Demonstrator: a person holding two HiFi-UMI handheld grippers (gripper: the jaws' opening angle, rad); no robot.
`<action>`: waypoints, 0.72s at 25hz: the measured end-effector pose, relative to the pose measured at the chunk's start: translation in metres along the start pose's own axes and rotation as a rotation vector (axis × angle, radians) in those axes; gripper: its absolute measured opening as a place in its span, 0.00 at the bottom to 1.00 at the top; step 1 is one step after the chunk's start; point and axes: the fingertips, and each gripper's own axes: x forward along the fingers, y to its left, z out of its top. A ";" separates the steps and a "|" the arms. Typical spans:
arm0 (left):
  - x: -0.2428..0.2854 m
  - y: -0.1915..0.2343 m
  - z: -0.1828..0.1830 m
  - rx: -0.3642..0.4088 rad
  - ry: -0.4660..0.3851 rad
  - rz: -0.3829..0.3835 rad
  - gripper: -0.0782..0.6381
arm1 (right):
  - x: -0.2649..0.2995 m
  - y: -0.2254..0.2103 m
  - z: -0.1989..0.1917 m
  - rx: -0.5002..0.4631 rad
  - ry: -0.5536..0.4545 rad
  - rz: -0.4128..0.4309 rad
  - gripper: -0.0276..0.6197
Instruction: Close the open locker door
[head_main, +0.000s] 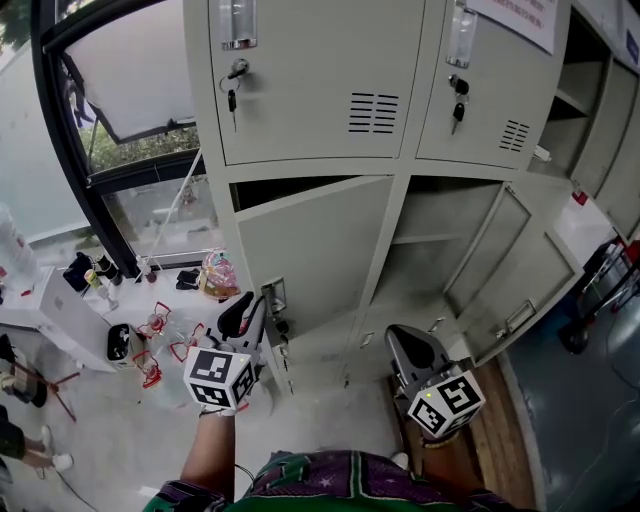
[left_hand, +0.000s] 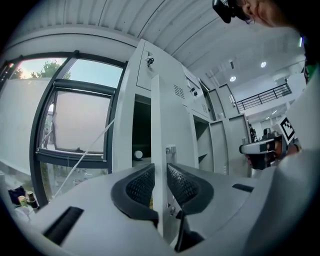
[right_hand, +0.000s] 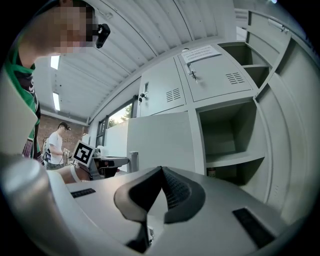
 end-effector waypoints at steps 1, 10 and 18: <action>0.002 0.004 -0.001 0.000 0.002 0.008 0.23 | 0.001 0.000 -0.001 0.004 0.002 -0.002 0.05; 0.021 0.029 -0.001 -0.040 -0.001 0.047 0.20 | 0.009 0.000 -0.009 0.014 0.026 -0.008 0.05; 0.037 0.045 -0.002 -0.062 -0.015 0.082 0.19 | 0.003 -0.009 -0.008 0.003 0.032 -0.026 0.05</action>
